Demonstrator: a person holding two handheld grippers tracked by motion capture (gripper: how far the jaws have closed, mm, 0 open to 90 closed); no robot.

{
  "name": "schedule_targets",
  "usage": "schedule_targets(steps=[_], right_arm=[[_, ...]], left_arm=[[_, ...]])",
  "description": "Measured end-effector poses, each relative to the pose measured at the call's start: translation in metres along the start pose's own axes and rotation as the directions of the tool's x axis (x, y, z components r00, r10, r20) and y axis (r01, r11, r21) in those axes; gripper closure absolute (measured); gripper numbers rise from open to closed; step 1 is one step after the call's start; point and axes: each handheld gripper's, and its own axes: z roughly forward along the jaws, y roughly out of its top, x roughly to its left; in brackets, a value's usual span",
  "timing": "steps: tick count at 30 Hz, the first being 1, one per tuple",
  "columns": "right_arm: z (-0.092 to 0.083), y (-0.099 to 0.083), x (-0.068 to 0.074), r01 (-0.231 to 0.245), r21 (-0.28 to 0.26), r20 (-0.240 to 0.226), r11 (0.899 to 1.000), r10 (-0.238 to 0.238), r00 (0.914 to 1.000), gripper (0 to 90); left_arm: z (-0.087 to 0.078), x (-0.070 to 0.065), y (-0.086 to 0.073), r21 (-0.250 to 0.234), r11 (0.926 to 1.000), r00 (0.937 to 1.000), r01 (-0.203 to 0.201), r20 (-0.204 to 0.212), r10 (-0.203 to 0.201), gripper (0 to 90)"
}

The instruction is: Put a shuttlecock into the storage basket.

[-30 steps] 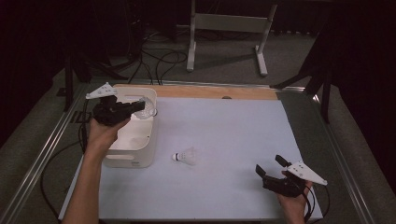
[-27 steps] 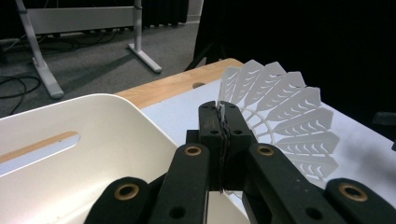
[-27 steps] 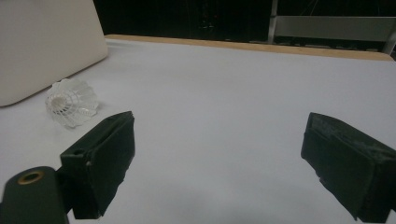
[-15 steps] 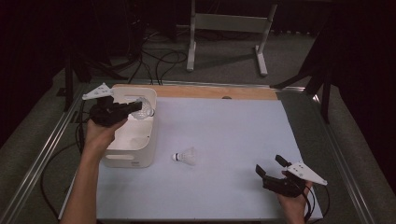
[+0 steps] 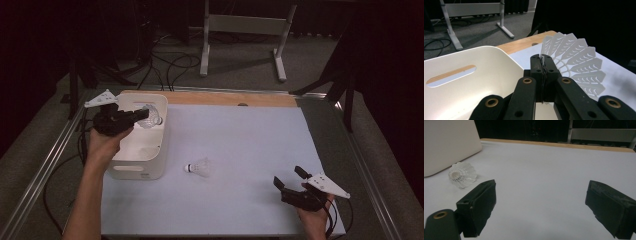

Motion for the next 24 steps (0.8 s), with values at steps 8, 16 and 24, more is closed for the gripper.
schedule_targets(steps=[8,16,24], right_arm=[[0.000,0.000,0.000,0.000,0.001,0.001,1.000,0.000,1.0000,9.9],[0.001,0.000,0.001,0.001,0.003,0.001,1.000,-0.001,1.0000,9.9],[0.001,0.000,0.001,0.000,0.003,0.001,1.000,0.000,1.0000,9.9]], left_arm=[[-0.004,0.003,-0.001,-0.004,1.0000,0.9999,0.005,-0.010,-0.005,90.0],[-0.008,0.005,-0.001,-0.005,1.0000,0.9998,0.007,-0.021,-0.007,90.0],[-0.012,0.008,-0.002,-0.010,0.9999,0.9995,0.010,-0.031,-0.011,89.9]])
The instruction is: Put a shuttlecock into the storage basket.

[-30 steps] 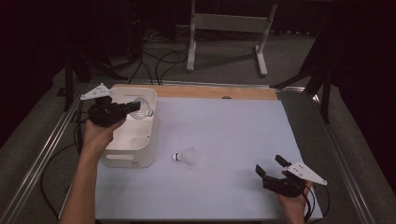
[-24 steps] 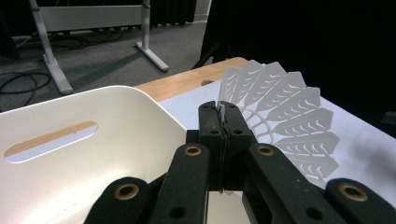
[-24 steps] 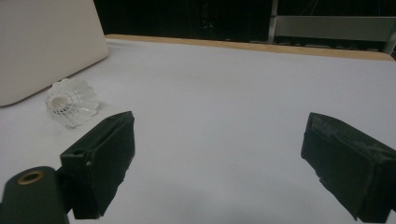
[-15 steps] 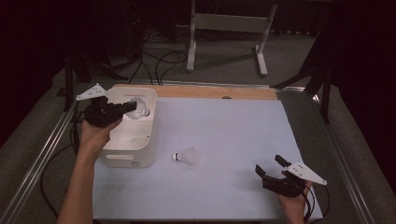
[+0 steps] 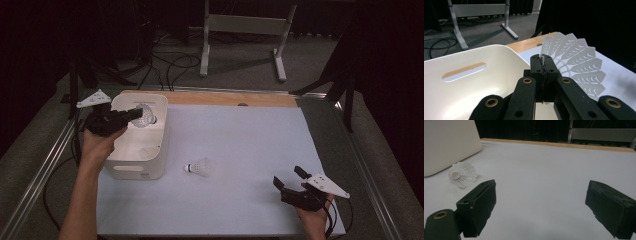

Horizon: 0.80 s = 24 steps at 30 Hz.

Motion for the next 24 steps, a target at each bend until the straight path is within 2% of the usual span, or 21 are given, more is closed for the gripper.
schedule_targets(steps=[24], right_arm=[[-0.0001,0.0000,0.0000,0.000,0.000,0.002,1.000,0.000,1.0000,9.9]], left_arm=[[-0.0095,0.0063,-0.0031,-0.012,0.9999,0.9994,0.011,-0.034,-0.011,89.7]])
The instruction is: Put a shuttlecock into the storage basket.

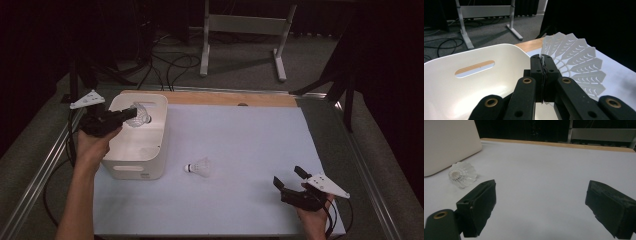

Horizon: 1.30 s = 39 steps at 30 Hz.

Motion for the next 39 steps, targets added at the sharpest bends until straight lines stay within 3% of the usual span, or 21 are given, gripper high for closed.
schedule_targets(steps=[12,13,15,16,17,18,20,39], right_arm=[[0.000,0.000,0.000,0.002,0.001,0.000,1.000,-0.002,1.0000,9.9],[0.000,0.000,0.000,0.000,0.000,0.000,1.000,0.000,1.0000,9.9],[0.000,0.000,0.000,0.001,0.001,0.002,1.000,-0.001,1.0000,9.9],[0.000,0.000,0.000,0.001,0.002,0.001,1.000,-0.001,1.0000,9.9],[0.000,0.000,0.000,0.000,0.001,0.001,1.000,0.000,1.0000,9.9],[0.000,0.000,0.000,0.001,0.001,0.001,1.000,-0.001,1.0000,9.9],[0.000,0.000,0.000,0.002,0.001,-0.001,1.000,-0.002,1.0000,9.9],[0.000,0.000,0.000,0.002,0.001,0.000,1.000,-0.002,1.0000,9.9]], left_arm=[[0.000,0.000,0.000,-0.005,1.0000,1.0000,0.000,-0.002,0.000,89.2],[0.000,-0.001,-0.001,-0.018,0.9998,0.9999,-0.008,0.005,0.009,84.2],[-0.001,-0.004,0.000,-0.046,0.9990,0.9999,0.000,-0.012,-0.001,56.5],[0.000,-0.005,0.000,-0.043,0.9991,0.9996,-0.004,-0.030,0.003,37.9],[0.001,-0.006,0.001,-0.039,0.9992,0.9993,-0.003,-0.037,0.002,28.3],[0.002,-0.007,0.001,-0.034,0.9994,0.9993,-0.001,-0.036,0.000,21.1],[0.003,-0.007,0.001,-0.033,0.9995,0.9996,-0.002,-0.029,0.001,15.1],[0.012,-0.016,0.001,-0.026,0.9995,0.9999,-0.017,-0.002,0.017,10.1]])
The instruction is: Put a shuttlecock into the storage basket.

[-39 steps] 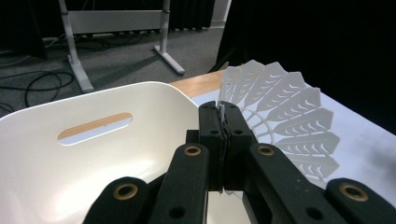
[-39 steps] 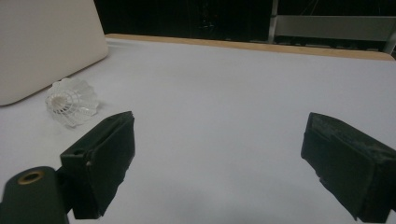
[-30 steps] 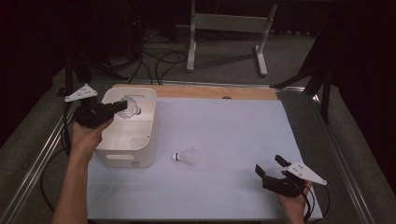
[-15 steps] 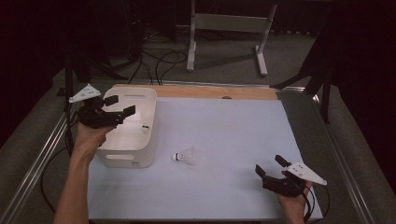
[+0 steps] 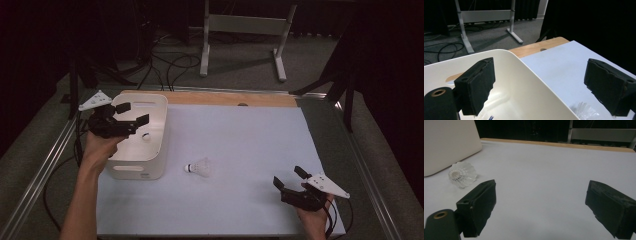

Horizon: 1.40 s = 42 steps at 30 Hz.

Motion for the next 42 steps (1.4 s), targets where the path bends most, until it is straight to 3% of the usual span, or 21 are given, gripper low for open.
schedule_targets(steps=[35,42], right_arm=[[0.000,0.000,0.000,-0.002,-0.002,0.000,1.000,0.002,1.0000,9.9],[-0.001,0.000,0.000,-0.002,-0.002,-0.001,1.000,0.002,1.0000,9.9]], left_arm=[[0.017,-0.022,0.004,0.010,0.9988,0.9989,-0.048,0.004,0.048,9.6],[0.023,-0.031,0.006,0.009,0.9982,0.9981,-0.059,0.020,0.058,9.5]])
